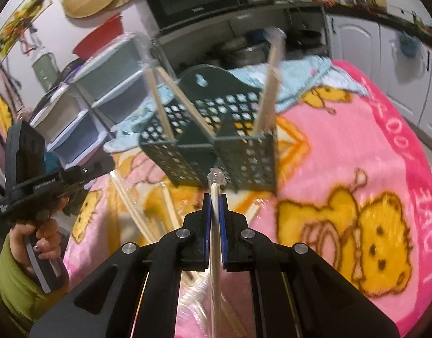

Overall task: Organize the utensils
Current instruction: 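Lift both held chopsticks upright and carry them above the green caddy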

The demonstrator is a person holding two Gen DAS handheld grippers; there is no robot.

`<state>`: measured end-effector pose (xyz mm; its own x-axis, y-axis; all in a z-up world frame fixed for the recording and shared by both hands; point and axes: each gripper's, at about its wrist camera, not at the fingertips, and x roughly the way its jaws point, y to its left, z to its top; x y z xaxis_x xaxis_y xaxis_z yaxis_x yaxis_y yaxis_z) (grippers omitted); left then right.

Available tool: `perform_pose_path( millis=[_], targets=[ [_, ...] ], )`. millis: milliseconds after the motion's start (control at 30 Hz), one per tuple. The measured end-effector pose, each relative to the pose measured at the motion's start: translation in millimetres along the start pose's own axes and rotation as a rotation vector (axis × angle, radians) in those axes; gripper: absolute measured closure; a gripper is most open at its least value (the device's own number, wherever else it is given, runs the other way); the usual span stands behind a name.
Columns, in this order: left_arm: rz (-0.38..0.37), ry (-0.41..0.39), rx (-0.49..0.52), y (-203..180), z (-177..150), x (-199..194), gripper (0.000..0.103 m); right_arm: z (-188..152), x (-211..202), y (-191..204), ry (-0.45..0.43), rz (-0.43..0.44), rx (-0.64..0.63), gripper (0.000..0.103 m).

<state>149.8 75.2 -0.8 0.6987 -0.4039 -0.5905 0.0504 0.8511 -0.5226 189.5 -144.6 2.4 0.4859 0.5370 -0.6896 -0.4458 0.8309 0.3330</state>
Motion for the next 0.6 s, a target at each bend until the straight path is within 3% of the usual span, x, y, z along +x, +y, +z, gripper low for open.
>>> perform_pose_path(
  millis=[600],
  targets=[
    [-0.074, -0.112, 0.123, -57.0, 23.8, -30.5, 0.100, 26.6, -42.2, 40.3, -0.163, 0.022, -0.137, 0.097]
  ],
)
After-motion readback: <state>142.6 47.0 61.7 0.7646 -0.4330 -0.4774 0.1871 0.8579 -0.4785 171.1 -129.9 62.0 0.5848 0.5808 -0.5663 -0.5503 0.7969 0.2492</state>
